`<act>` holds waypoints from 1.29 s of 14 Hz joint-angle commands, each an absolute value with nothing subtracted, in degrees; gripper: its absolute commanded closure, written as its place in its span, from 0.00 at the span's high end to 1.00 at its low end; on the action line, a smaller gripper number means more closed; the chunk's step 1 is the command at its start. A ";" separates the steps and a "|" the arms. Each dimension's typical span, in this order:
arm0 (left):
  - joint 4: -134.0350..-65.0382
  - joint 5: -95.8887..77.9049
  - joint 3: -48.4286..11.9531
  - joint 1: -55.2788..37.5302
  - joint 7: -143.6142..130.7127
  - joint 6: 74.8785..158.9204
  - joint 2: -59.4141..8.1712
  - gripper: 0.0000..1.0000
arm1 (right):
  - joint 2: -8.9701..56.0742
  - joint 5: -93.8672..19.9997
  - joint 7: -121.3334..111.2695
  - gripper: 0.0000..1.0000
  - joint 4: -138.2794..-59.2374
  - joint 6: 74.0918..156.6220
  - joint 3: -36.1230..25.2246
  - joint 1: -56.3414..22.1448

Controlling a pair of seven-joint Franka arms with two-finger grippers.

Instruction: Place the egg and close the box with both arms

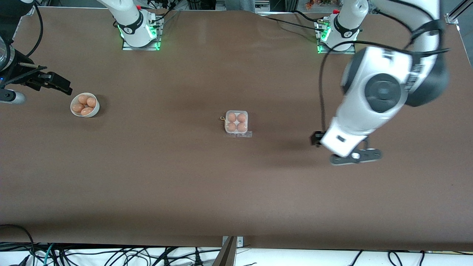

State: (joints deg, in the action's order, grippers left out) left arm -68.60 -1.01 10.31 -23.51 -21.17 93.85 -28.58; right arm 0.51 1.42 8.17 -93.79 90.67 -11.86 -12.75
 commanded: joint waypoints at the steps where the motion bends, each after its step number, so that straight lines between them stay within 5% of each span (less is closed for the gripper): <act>1: -69.17 0.00 9.93 -20.93 -17.06 91.85 -26.37 0.96 | 0.70 0.53 8.26 1.00 -92.90 90.44 -11.60 -12.30; 9: -69.34 -0.26 4.94 -8.55 -10.49 91.67 -21.72 1.00 | 0.70 0.44 8.26 1.00 -92.90 90.44 -11.60 -12.30; 18: -88.75 -0.09 2.55 -3.16 -2.81 91.93 -4.15 1.00 | 0.70 0.53 8.26 1.00 -92.90 90.44 -11.69 -12.30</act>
